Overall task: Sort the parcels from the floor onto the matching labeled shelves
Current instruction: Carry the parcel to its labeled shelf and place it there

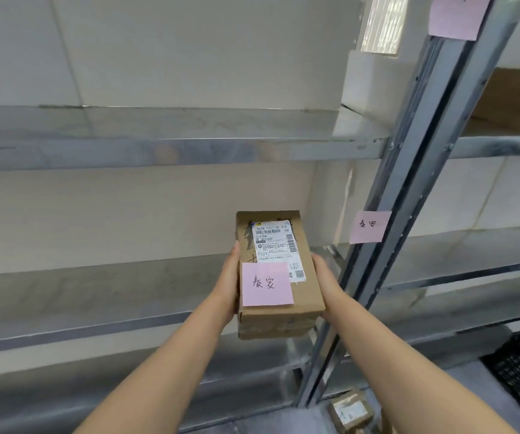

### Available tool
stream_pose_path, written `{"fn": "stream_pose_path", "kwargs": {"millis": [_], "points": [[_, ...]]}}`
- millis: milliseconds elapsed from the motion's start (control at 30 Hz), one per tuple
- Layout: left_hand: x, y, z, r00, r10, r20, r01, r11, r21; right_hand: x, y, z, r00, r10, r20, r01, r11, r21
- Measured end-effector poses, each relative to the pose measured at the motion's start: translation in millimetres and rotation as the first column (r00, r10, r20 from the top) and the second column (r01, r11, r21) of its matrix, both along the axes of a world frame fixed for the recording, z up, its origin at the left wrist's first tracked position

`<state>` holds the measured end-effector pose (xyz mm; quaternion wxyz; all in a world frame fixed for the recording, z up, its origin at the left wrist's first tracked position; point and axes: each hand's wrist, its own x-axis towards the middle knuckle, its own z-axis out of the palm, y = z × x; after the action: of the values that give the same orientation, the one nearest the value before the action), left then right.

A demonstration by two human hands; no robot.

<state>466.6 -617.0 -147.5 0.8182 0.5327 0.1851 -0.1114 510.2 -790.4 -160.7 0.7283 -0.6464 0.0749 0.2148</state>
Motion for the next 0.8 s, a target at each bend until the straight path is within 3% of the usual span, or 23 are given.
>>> {"fn": "stream_pose_path", "kwargs": {"millis": [167, 267, 400, 467, 533, 733, 800], "points": [[19.6, 30.1, -33.3, 0.990, 0.050, -0.128, -0.044, 0.998, 0.052, 31.0, 8.9, -10.9, 0.998, 0.060, -0.025, -0.061, 0.997, -0.054], [20.5, 43.4, -33.5, 0.988, 0.088, -0.129, -0.094, 0.995, -0.036, 41.8, 11.8, -8.3, 0.992, 0.114, -0.048, -0.118, 0.989, -0.085], [22.4, 49.3, -32.5, 0.985, -0.051, -0.167, 0.048, 0.999, -0.018, 51.3, 19.9, -4.8, 0.975, 0.213, -0.063, -0.218, 0.972, -0.085], [25.9, 50.9, -34.5, 0.983, -0.026, -0.183, 0.025, 1.000, -0.005, 55.5, 25.9, -4.6, 0.970, 0.239, -0.047, -0.243, 0.963, -0.116], [27.1, 49.4, -37.3, 0.975, 0.061, -0.212, -0.063, 0.998, 0.000, 61.1, 28.5, -8.2, 0.975, 0.209, -0.074, -0.217, 0.969, -0.117], [34.8, 29.6, -37.1, 0.940, 0.264, -0.217, -0.288, 0.954, -0.086, 70.2, 19.2, -23.7, 0.986, -0.110, -0.126, 0.115, 0.993, 0.032], [40.0, 20.4, -36.7, 0.909, 0.338, -0.243, -0.374, 0.919, -0.122, 65.8, 16.1, -29.3, 0.985, -0.130, -0.116, 0.137, 0.989, 0.049]]}}
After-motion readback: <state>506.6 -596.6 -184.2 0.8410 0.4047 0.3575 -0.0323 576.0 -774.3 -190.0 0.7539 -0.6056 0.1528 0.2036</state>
